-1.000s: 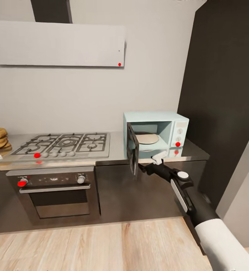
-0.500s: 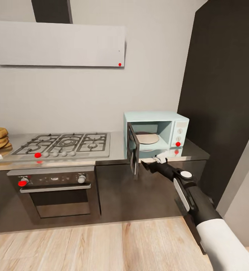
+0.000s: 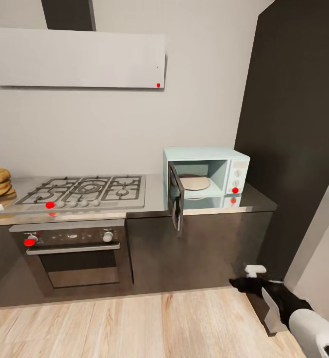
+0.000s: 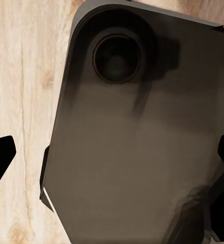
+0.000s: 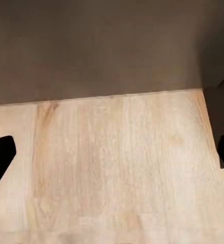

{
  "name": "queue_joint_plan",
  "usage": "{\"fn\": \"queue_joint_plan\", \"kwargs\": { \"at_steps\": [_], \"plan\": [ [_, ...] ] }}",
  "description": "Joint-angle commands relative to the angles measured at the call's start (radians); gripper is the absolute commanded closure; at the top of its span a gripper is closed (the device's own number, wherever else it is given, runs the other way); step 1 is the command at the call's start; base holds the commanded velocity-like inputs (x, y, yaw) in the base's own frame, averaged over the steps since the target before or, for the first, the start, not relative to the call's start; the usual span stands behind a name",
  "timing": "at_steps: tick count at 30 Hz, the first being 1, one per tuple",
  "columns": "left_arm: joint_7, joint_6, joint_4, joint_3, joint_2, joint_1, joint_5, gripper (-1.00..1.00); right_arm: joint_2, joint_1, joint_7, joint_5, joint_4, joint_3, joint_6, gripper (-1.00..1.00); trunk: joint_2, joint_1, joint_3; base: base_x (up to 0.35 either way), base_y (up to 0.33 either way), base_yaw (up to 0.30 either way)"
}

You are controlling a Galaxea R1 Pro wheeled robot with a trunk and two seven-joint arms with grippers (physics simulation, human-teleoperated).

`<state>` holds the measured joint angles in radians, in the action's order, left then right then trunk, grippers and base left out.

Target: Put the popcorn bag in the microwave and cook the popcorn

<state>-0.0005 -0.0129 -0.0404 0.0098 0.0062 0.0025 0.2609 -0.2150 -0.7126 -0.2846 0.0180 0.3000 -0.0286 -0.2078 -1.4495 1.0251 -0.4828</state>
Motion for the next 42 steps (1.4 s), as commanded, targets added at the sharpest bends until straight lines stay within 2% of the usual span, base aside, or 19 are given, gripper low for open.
{"fn": "queue_joint_plan", "kwargs": {
  "at_steps": [1,3,5,8,11,12,14,15,16,19,22,30,33,34,37,42],
  "plan": [
    [0.000,-0.001,-0.001,0.001,0.000,0.000,0.004,-1.00,-0.004,-0.001,-0.002,0.003,-0.096,-0.003,0.053,-1.00,-0.001,0.000,-0.001,0.000,0.000,0.000],
    [0.000,-0.001,-0.001,0.001,0.000,0.000,0.003,-1.00,-0.006,0.000,0.009,0.003,-0.244,0.000,0.149,-1.00,-0.001,0.000,-0.001,0.000,0.000,0.000],
    [0.000,-0.001,-0.001,0.000,0.000,0.001,0.003,-1.00,-0.005,0.028,0.028,0.004,-0.305,0.002,0.211,-1.00,-0.001,0.000,-0.001,0.000,0.000,0.000],
    [0.000,-0.001,-0.001,0.000,0.000,0.001,0.003,-1.00,-0.001,0.214,0.055,0.006,-0.330,0.002,0.244,-1.00,-0.001,0.000,-0.001,0.000,0.000,0.000],
    [0.001,-0.002,-0.001,0.000,-0.001,0.001,0.003,-1.00,0.008,0.327,0.064,0.007,-0.333,0.002,0.249,-1.00,-0.001,0.000,-0.001,0.000,0.000,0.000],
    [0.002,-0.002,-0.001,0.001,0.000,0.001,0.003,-1.00,0.011,0.382,0.068,0.011,-0.334,0.002,0.260,-1.00,-0.001,0.000,-0.001,0.000,0.000,0.000],
    [0.003,-0.003,-0.001,0.002,-0.001,0.000,0.002,-1.00,0.015,0.494,0.075,0.016,-0.335,-0.001,0.336,-1.00,-0.001,0.000,-0.001,0.000,0.000,0.000],
    [0.003,-0.011,-0.001,0.002,-0.001,0.001,0.001,-1.00,0.030,0.546,0.083,0.017,-0.335,-0.003,0.382,-1.00,-0.001,0.000,-0.001,0.000,0.000,0.000],
    [0.003,-0.017,-0.001,0.001,-0.001,0.001,0.001,-1.00,0.040,0.561,0.087,0.017,-0.335,-0.003,0.395,-1.00,-0.001,0.000,-0.001,0.000,0.000,0.000],
    [0.004,-0.033,-0.001,0.002,-0.002,0.001,0.000,-1.00,0.065,0.587,0.110,0.017,-0.335,-0.003,0.410,-1.00,-0.001,0.000,-0.001,0.000,0.000,0.000],
    [0.004,-0.034,-0.001,0.001,-0.002,0.001,-0.001,-1.00,0.069,0.589,0.147,0.015,-0.335,-0.003,0.411,-1.00,-0.001,0.000,-0.001,0.000,0.000,0.000],
    [0.004,-0.035,-0.001,0.002,-0.002,0.001,0.001,-1.00,0.076,0.590,0.160,0.019,-0.335,-0.004,0.399,-1.00,-0.001,0.000,-0.001,0.000,0.000,0.007],
    [0.004,-0.035,-0.001,0.001,-0.002,0.000,0.003,-1.00,0.108,0.590,0.171,0.018,-0.335,-0.004,0.397,-1.00,-0.001,0.000,0.000,0.000,0.000,0.210],
    [0.004,-0.035,-0.001,0.000,-0.002,0.000,0.003,-1.00,0.112,0.590,0.178,0.018,-0.335,-0.004,0.397,-1.00,-0.001,0.000,0.001,0.000,0.000,0.249],
    [0.004,-0.036,-0.001,0.001,-0.002,0.000,0.003,-1.00,0.117,0.590,0.204,0.017,-0.334,-0.004,0.396,-1.00,-0.001,0.000,0.001,0.000,0.000,0.263],
    [0.004,-0.036,-0.001,0.002,-0.002,0.001,0.003,-1.00,0.120,0.590,0.209,0.016,-0.334,-0.004,0.396,-1.00,-0.001,0.000,0.001,0.000,0.000,0.274]
  ]
}}
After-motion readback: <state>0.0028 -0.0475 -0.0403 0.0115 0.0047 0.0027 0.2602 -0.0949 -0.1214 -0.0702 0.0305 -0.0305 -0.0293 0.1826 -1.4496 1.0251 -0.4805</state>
